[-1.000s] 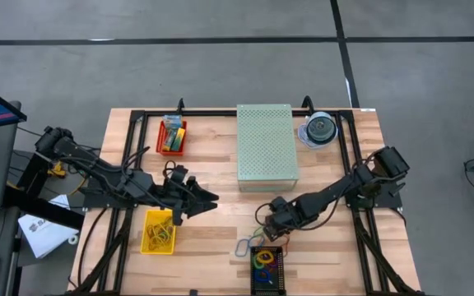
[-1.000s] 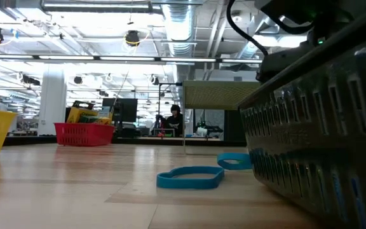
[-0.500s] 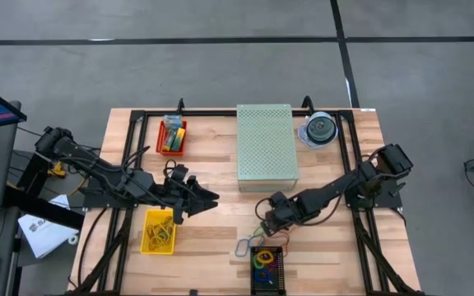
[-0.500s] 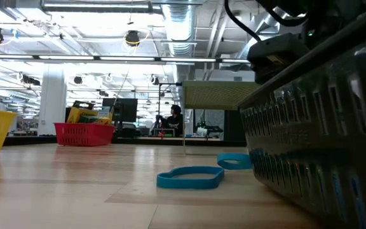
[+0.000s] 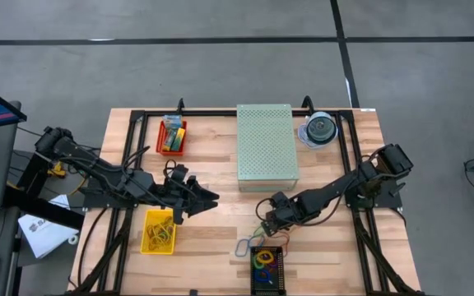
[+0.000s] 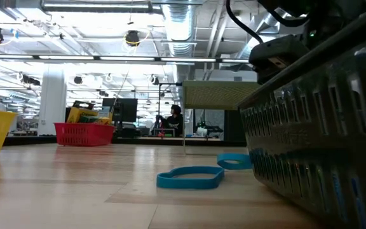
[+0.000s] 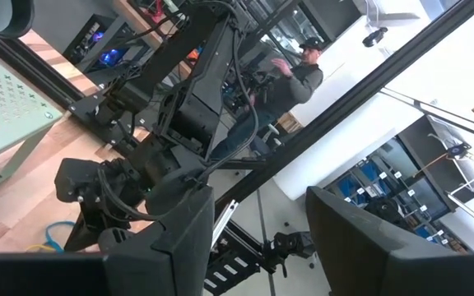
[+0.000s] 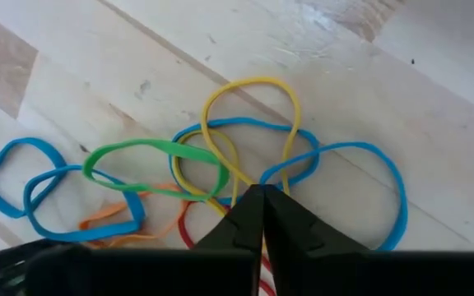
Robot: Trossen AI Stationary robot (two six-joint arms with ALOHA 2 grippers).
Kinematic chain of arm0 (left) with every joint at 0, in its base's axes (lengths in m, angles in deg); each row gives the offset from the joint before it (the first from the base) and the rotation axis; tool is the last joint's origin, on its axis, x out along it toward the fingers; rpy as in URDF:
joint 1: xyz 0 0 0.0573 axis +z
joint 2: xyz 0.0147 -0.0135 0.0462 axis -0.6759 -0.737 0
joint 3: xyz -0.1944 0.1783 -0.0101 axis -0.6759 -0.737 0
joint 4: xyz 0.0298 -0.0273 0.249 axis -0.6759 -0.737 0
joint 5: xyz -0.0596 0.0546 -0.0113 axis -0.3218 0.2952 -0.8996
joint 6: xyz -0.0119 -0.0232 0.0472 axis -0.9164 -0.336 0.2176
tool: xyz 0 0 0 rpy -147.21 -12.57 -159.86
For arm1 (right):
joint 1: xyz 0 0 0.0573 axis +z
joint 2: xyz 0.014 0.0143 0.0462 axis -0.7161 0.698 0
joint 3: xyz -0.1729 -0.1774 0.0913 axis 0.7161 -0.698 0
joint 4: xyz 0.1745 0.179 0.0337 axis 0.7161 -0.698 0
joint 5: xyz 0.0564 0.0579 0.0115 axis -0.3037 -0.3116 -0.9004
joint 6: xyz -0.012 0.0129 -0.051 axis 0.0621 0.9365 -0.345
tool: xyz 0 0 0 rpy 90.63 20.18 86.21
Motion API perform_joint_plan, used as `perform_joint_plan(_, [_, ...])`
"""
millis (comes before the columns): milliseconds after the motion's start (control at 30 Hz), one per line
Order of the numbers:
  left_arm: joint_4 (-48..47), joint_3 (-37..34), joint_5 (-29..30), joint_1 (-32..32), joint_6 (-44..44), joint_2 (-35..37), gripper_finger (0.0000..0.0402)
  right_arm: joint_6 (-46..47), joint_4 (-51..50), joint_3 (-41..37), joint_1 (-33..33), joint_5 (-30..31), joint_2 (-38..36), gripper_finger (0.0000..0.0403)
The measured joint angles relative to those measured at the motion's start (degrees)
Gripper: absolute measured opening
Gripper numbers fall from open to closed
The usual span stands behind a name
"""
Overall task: Pick & Place Office Desk Supplies
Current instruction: Put the blue rubber band into the yellow bin
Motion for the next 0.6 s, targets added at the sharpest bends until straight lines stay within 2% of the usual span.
perform_joint_plan(300, [0.0,0.0,0.0,0.0,0.2,0.0,0.0186,0.0,-0.3,2.9,1.3,1.9,-1.5,0.0001])
perform_joint_plan(600, [-2.6,0.1,0.0,0.0,0.1,0.0,0.0186,-1.6,-0.5,9.5,4.0,10.7,-11.0,0.0001])
